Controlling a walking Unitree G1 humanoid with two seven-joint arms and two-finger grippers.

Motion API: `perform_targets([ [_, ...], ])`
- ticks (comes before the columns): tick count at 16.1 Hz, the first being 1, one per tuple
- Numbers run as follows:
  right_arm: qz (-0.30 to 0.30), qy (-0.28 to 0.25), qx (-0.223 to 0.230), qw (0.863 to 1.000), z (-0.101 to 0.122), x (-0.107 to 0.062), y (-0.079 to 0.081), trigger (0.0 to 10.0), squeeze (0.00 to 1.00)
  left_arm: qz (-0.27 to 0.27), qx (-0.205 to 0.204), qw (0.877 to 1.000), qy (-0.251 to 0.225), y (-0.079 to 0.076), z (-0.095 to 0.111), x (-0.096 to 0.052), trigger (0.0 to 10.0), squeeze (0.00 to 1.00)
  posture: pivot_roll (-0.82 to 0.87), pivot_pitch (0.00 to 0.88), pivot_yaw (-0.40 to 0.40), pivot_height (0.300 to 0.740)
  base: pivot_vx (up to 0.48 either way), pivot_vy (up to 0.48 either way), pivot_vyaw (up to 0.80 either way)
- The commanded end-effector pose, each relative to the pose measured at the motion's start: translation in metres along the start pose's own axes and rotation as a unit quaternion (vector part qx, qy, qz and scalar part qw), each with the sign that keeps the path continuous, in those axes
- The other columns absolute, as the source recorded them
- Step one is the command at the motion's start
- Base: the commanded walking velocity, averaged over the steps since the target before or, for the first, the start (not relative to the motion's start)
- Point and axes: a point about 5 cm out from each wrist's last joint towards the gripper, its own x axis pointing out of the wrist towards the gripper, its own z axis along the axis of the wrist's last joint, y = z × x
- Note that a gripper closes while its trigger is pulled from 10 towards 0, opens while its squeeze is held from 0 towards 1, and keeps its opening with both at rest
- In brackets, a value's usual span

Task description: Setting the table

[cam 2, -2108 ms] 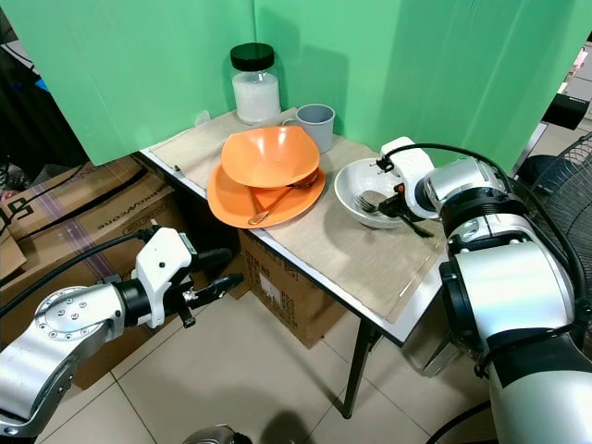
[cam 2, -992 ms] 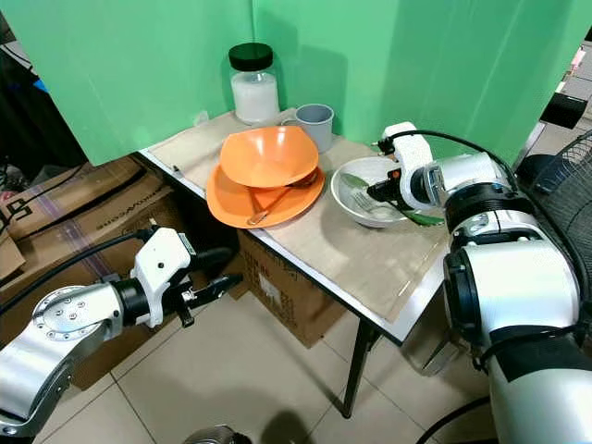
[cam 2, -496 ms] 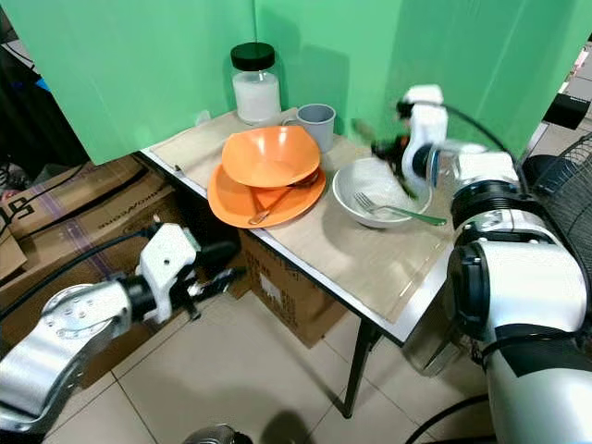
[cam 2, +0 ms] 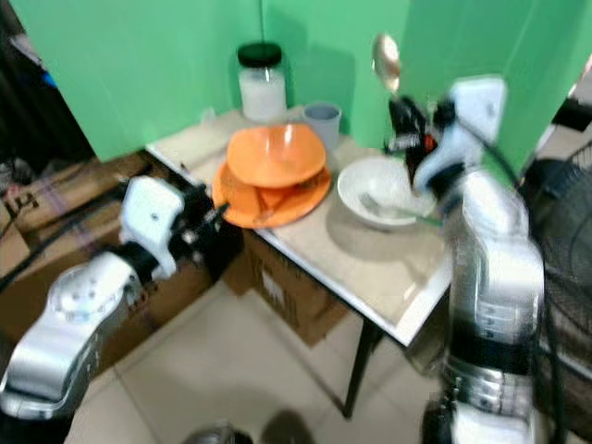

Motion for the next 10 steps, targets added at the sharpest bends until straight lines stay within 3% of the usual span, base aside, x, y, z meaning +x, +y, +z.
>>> perform_targets([
  [1,-0.006,-0.02,-0.003,1.0,0.007,-0.007,0.009,10.0,0.0,0.015,-0.003,1.0,-0.004,0.002,0.004,-0.003,10.0,0.0,0.03,0.0,0.057,0.74,0.0,0.0,0.0],
  [2,-0.026,-0.023,0.007,0.999,0.004,-0.018,0.013,10.0,0.0,0.023,-0.008,1.0,-0.003,0.002,0.001,-0.004,10.0,0.0,0.02,0.0,0.062,0.74,0.0,0.0,0.0],
  [4,-0.063,-0.012,-0.021,0.998,-0.003,-0.042,0.023,10.0,0.0,0.04,-0.011,0.999,0.006,0.001,-0.008,-0.003,10.0,0.0,0.01,0.0,0.068,0.74,0.0,0.0,-0.29],
  [7,-0.092,0.023,-0.035,0.995,-0.015,-0.05,0.029,10.0,0.0,0.047,-0.015,0.999,0.005,-0.001,-0.009,-0.002,10.0,0.0,0.02,0.0,0.057,0.74,0.0,0.0,-0.8],
  [10,-0.099,0.028,-0.052,0.993,-0.018,-0.047,0.031,10.0,0.0,0.048,-0.014,0.999,-0.003,-0.004,-0.008,0.002,10.0,0.0,0.02,0.0,0.037,0.74,0.0,0.0,-0.8],
])
